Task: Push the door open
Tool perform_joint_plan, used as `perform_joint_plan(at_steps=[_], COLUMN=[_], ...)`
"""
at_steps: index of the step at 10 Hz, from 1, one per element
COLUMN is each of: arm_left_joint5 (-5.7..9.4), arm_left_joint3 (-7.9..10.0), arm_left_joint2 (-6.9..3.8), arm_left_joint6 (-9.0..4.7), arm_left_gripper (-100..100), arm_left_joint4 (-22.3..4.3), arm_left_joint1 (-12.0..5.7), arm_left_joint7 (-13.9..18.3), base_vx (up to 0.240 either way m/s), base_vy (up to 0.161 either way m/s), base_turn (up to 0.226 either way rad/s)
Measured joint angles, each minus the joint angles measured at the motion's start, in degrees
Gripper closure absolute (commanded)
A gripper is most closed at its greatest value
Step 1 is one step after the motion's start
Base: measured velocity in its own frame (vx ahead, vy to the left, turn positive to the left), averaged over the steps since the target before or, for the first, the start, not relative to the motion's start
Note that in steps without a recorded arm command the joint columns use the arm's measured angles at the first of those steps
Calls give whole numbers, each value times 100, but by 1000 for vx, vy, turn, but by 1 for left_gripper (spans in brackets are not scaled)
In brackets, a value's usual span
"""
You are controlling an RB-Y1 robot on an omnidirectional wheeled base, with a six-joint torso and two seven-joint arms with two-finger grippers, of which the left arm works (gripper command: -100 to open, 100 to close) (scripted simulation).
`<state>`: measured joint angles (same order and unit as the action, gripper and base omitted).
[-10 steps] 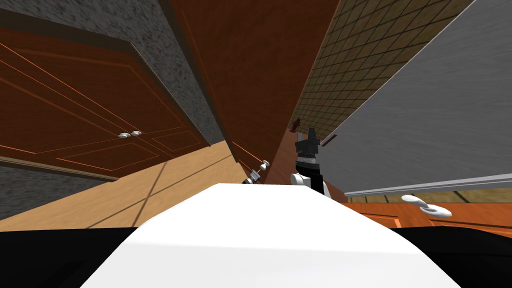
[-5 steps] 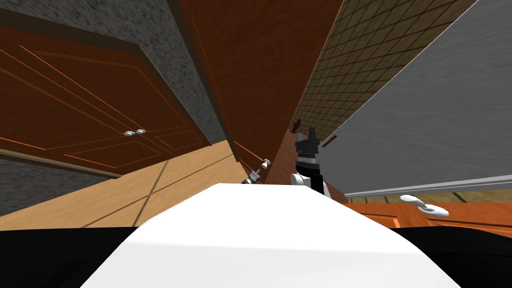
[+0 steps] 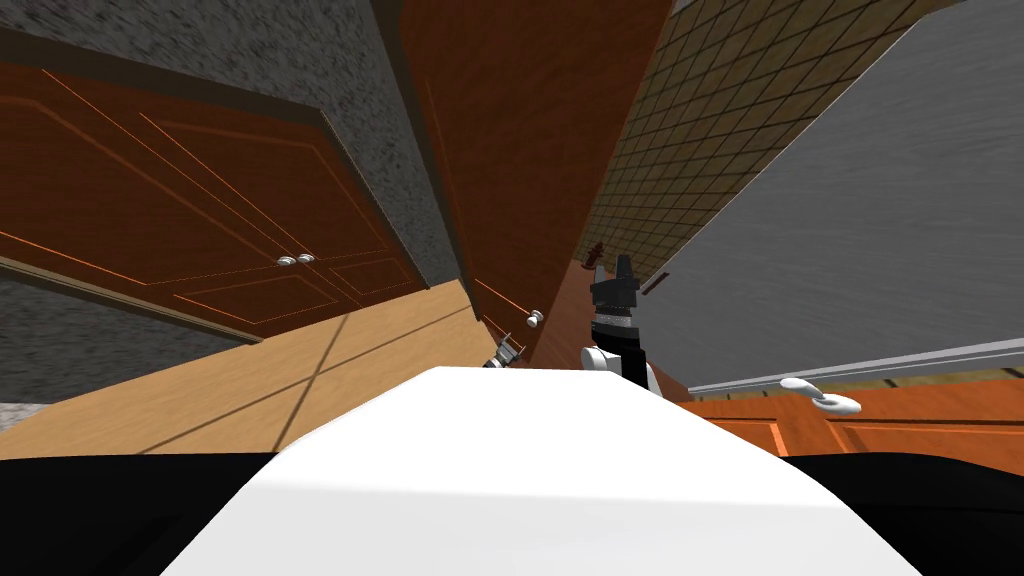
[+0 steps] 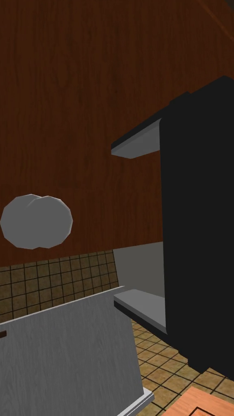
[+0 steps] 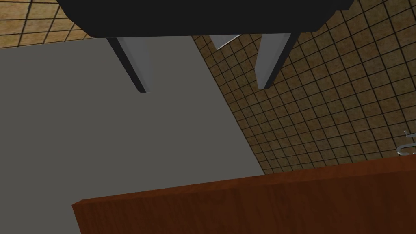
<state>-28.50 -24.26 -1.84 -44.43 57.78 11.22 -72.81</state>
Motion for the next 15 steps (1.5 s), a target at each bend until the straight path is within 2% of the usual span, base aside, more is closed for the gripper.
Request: perform_joint_plan(at_steps=[3, 6, 7, 13, 15], arm_left_joint5=[7, 18, 19, 8, 78], arm_left_joint3=[25, 60, 62, 51, 61], arm_left_joint2=[-41, 73, 81, 66, 33], arm_left_joint6=[22, 43, 42, 64, 64], arm_left_gripper=[-100, -100, 100, 100, 100], arm_left_joint4=[-33, -81, -84, -103, -139], arm_left_joint1=[-49, -120, -125, -109, -130], arm_left_joint7=[-19, -37, -39, -41, 149], base_vx=[177, 132, -4, -10, 8], base_vy=[-119, -138, 3, 8, -18], base_turn=[-14, -4, -13, -8, -23])
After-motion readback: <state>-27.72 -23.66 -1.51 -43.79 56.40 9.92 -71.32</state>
